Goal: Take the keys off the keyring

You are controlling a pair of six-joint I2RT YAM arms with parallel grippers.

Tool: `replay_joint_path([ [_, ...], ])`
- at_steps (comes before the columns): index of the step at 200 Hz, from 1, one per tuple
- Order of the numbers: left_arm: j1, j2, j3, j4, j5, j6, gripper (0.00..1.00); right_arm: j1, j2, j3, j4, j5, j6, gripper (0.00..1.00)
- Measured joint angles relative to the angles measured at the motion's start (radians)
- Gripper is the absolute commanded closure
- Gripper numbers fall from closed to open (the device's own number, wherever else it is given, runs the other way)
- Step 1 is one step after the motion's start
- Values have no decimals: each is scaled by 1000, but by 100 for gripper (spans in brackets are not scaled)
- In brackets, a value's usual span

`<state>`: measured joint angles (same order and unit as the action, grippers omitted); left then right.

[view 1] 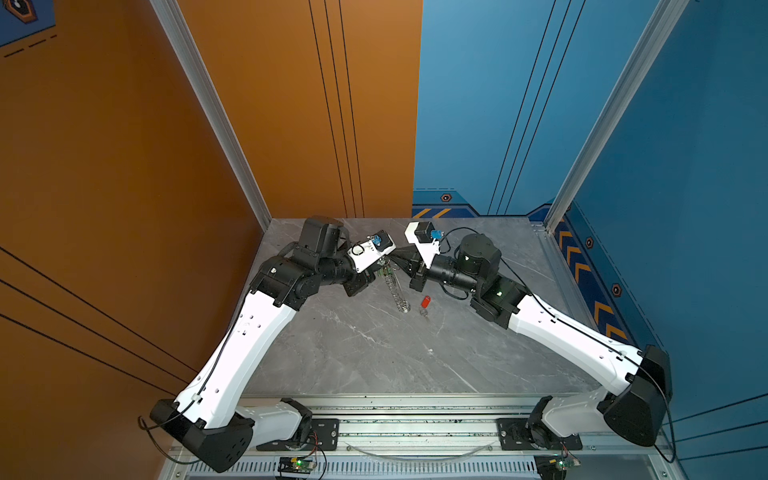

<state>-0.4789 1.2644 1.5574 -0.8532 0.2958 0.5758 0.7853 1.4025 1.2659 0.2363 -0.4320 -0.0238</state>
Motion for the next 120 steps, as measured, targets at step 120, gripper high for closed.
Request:
replay_joint_path([
  [120,76,25,-8,87,55,109,100,-21,0,6,-24,-85,43,100],
])
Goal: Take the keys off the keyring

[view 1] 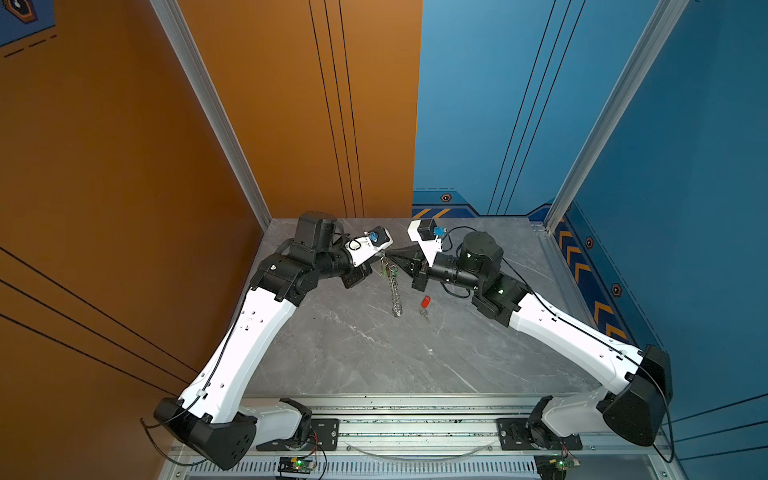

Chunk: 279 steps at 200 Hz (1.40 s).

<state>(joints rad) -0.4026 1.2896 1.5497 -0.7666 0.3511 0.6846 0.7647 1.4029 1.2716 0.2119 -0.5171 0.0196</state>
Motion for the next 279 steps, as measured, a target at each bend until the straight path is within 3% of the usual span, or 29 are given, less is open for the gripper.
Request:
replay_joint_path([
  [140,-3,0,84,-98,3,45,100,7,-13,85,-275,37,-294,100],
  [244,-97,-8,102,-145,-106,43,100,-1,8,123,-371,42,-348,100],
  [260,-100,-8,102,-150,-121,36,100,-6,17,129,-370,35,-357,96],
  [279,-104,-8,102,-151,-133,29,100,-12,21,130,-370,24,-361,84],
])
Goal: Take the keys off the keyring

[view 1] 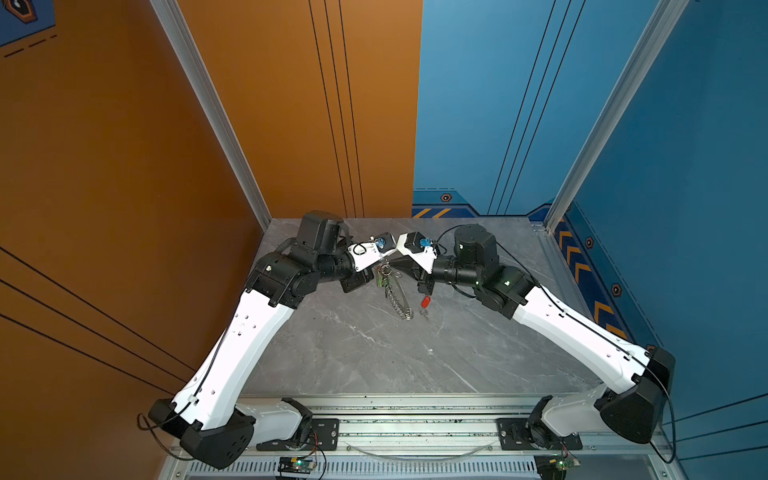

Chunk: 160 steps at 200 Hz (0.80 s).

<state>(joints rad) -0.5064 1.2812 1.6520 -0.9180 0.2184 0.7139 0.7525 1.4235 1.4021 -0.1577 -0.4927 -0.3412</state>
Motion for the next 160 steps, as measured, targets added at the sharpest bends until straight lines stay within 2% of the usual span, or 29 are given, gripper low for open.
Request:
replay_joint_path([
  [28,-12,0,0,-15,-3,-3,100,-6,2,2,0,0,3,73],
  [62,-13,2,0,-23,-10,-28,100,-7,-2,-13,26,7,27,71],
  [84,-13,11,0,-31,-28,-55,100,-6,-30,-67,60,29,64,66],
  [118,-21,43,6,-56,-67,-127,100,1,-102,-159,93,88,132,56],
  [160,-44,85,13,-86,-116,-242,100,64,-223,-301,164,216,191,54],
])
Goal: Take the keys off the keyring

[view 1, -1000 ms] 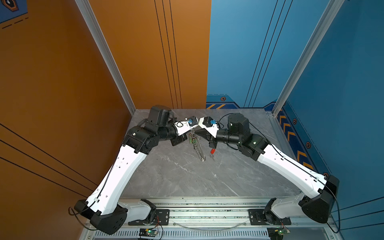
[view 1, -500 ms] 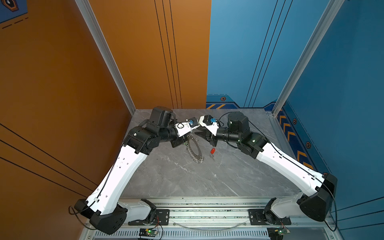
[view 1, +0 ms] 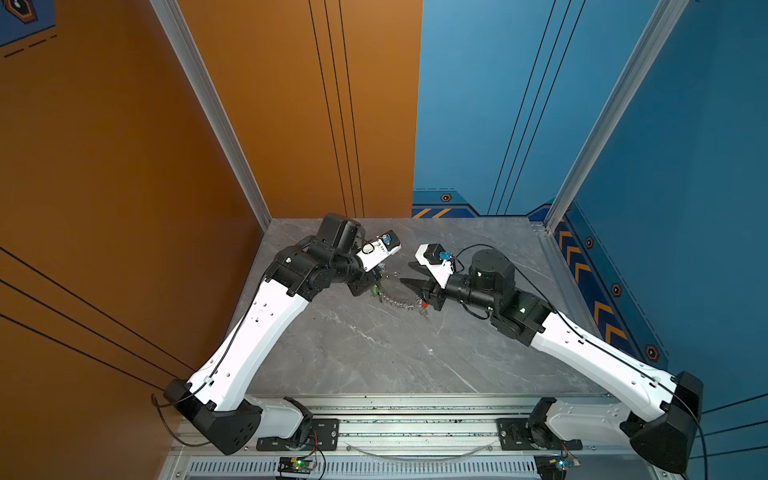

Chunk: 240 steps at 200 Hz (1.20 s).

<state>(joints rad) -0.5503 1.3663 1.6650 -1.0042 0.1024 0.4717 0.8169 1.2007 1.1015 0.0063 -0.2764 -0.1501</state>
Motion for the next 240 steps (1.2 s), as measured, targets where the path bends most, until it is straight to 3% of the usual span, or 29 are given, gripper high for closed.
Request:
replay_joint_path([
  [41,-3,47,55,-53,-24,-151,100,110,-52,-135,113,156,34,55],
  [105,-26,91,120,-143,-32,-309,100,171,71,-155,299,301,51,55],
  [150,-34,91,124,-165,-33,-339,100,166,158,-139,332,339,50,61],
  [240,-40,91,133,-173,-33,-341,100,116,212,-64,380,295,43,77],
])
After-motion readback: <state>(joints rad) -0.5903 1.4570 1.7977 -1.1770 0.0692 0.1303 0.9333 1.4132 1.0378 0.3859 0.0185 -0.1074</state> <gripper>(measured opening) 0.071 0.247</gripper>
